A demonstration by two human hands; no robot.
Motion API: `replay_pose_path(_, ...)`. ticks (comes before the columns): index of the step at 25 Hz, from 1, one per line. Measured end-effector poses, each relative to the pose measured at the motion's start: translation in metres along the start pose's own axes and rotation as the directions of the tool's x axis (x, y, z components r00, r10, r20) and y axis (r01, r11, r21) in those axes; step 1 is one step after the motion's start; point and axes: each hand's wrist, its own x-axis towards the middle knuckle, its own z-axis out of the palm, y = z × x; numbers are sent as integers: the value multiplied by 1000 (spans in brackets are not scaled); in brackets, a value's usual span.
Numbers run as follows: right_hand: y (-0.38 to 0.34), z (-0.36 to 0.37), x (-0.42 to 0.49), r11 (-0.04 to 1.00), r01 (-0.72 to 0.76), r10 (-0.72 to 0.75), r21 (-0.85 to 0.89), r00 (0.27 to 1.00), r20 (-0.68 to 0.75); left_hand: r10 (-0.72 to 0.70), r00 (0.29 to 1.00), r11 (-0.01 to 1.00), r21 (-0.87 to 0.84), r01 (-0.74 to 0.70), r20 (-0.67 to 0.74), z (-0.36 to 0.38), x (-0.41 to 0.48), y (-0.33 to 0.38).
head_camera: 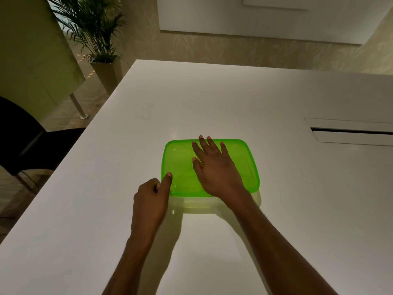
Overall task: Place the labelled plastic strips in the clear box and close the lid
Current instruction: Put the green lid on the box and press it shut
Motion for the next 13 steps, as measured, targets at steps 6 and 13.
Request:
replay_pose_path(6, -1, -1, -2, 999, -15, 16, 34, 999, -35, 269, 963, 887, 393, -243, -12, 9, 33, 46)
replay_pose_path(13, 2, -5, -10, 990, -49, 62, 136, 994, -92, 304, 934, 609, 715, -344, 191, 48, 53, 69)
